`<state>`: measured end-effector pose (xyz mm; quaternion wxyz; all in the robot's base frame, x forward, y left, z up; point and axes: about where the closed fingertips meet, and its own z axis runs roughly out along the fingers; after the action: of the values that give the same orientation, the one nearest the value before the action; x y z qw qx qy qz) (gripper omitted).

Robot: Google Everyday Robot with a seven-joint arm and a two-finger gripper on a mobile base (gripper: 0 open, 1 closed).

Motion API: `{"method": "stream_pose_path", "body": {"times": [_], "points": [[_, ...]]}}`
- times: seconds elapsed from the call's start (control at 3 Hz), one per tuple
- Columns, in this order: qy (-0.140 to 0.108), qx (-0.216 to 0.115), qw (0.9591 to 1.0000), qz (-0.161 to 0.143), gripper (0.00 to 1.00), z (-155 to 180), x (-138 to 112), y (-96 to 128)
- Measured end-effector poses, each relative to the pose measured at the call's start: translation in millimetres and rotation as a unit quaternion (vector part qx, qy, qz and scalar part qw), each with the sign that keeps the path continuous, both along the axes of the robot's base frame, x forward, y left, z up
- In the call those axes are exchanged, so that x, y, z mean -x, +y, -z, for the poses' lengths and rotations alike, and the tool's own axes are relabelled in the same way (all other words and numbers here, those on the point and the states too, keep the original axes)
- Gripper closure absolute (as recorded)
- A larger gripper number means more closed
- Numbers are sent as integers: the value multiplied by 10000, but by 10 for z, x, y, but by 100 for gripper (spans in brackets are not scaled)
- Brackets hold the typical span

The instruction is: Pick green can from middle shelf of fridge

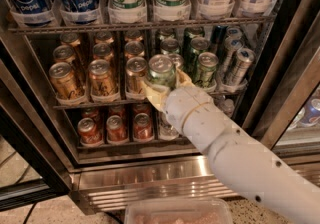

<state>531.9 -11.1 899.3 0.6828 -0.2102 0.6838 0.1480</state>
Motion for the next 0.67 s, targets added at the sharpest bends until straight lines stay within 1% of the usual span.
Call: {"method": "stream_pose_path", "body": {"times": [0.33,0.67], "points": [[-3,-2,9996,298,100,-28,57,-320],[-3,-2,9996,299,100,-28,57,-321]]}}
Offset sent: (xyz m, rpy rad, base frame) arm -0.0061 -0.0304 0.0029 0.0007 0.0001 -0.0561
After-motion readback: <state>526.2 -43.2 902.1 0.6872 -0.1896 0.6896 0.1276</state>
